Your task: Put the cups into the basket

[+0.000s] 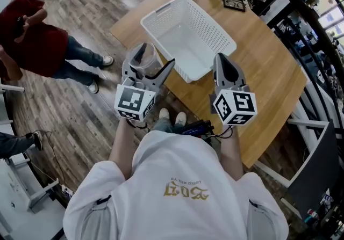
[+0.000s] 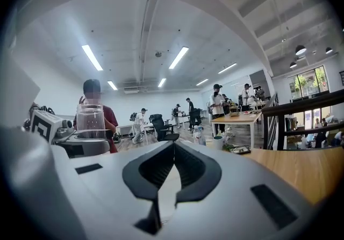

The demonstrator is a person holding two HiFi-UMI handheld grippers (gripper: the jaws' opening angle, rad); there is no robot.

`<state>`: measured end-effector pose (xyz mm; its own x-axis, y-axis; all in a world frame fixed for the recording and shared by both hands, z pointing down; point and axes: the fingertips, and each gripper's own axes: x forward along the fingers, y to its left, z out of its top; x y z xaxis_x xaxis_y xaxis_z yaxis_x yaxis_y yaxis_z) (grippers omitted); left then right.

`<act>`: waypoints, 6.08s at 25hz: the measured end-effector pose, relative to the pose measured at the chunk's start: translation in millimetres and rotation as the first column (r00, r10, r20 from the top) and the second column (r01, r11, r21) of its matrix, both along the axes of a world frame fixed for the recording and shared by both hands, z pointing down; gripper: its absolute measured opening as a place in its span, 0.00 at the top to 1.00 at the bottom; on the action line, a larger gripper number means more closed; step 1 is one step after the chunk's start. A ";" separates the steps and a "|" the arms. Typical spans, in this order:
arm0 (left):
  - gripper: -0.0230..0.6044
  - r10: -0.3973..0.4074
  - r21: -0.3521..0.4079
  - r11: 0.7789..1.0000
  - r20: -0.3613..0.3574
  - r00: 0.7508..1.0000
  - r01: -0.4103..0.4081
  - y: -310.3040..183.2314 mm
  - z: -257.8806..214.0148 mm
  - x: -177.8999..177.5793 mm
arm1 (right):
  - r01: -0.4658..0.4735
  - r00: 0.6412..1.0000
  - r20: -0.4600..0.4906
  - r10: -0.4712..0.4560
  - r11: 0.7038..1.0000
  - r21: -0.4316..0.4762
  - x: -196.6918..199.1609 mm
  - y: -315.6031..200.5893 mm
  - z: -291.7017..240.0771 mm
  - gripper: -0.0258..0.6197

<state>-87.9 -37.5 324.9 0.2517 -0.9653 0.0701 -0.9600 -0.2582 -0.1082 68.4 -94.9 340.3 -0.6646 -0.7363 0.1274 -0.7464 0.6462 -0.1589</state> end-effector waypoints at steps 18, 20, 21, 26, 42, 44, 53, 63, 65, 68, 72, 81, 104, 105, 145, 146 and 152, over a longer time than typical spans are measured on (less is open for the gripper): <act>0.37 0.099 0.029 0.995 0.008 0.995 -0.099 -70.1 -10.9 10.2 | 0.013 1.000 -0.006 -0.013 1.000 0.002 -13.1 -48.5 -8.9 0.94; 0.36 0.111 0.032 0.993 0.005 0.994 -0.111 -78.2 -11.6 11.4 | 0.024 1.000 0.012 -0.024 1.000 -0.009 -14.7 -54.0 -10.9 0.94; 0.37 0.118 0.035 0.992 0.007 0.993 -0.118 -82.3 -11.7 11.9 | 0.029 0.999 0.019 -0.029 0.999 -0.019 -15.8 -56.8 -10.7 0.94; 0.37 0.149 0.046 0.988 0.017 0.989 -0.150 -99.1 -7.0 11.6 | 0.036 0.999 0.013 -0.035 0.997 -0.067 -20.7 -68.3 0.7 0.94; 0.36 0.232 0.068 0.969 0.077 0.970 -0.237 -175.8 15.2 31.4 | 0.070 0.997 0.052 -0.064 0.989 -0.131 -42.8 -110.1 -21.0 0.94; 0.36 0.242 0.061 0.967 0.083 0.967 -0.247 -181.5 19.9 33.5 | 0.072 0.996 0.067 -0.063 0.989 -0.129 -46.7 -112.0 -27.0 0.94; 0.36 0.272 0.025 0.961 0.098 0.957 -0.275 -201.2 43.1 44.6 | 0.066 0.996 0.072 -0.054 0.982 -0.177 -52.4 -122.7 -12.4 0.92; 0.36 0.378 -0.030 0.926 0.105 0.920 -0.377 -214.7 70.0 51.9 | 0.050 0.997 0.070 -0.033 0.963 -0.263 -60.5 -138.7 21.5 0.92; 0.36 0.406 -0.044 0.914 0.126 0.905 -0.404 -216.1 78.2 54.3 | 0.041 0.998 0.062 -0.024 0.958 -0.284 -60.8 -142.5 32.2 0.92; 0.36 0.430 -0.066 0.903 0.125 0.894 -0.425 -220.6 87.0 52.9 | 0.033 0.999 0.051 -0.018 0.950 -0.311 -64.1 -147.5 44.9 0.92; 0.37 0.455 -0.088 0.890 0.123 0.882 -0.447 -220.9 95.8 53.3 | 0.025 0.999 0.038 -0.013 0.938 -0.347 -68.0 -150.3 57.5 0.92; 0.36 0.544 -0.216 0.838 0.268 0.795 -0.501 -223.2 128.6 50.8 | 0.011 0.998 0.061 0.015 0.911 -0.412 -72.3 -156.8 74.7 0.92; 0.37 0.629 -0.346 0.768 0.566 0.534 -0.538 -225.5 171.4 44.9 | 0.098 0.975 0.219 0.027 0.838 -0.538 -87.3 -160.6 90.7 0.84; 0.36 0.635 -0.348 0.762 0.568 0.524 -0.546 -225.3 171.9 46.1 | 0.097 0.976 0.216 0.028 0.833 -0.545 -87.2 -161.4 92.3 0.84; 0.35 0.677 -0.313 0.730 0.450 0.583 -0.607 -208.7 153.8 34.0 | -0.121 0.991 -0.032 0.126 0.797 -0.592 -37.6 -161.7 115.5 0.91; 0.35 0.679 -0.311 0.728 0.447 0.582 -0.611 -208.3 153.2 34.1 | -0.122 0.992 -0.037 0.124 0.797 -0.592 -37.5 -161.8 116.0 0.91; 0.35 0.690 -0.292 0.719 0.405 0.600 -0.630 -207.0 148.3 34.4 | -0.157 0.987 -0.106 0.117 0.802 -0.576 -31.7 -158.8 120.6 0.91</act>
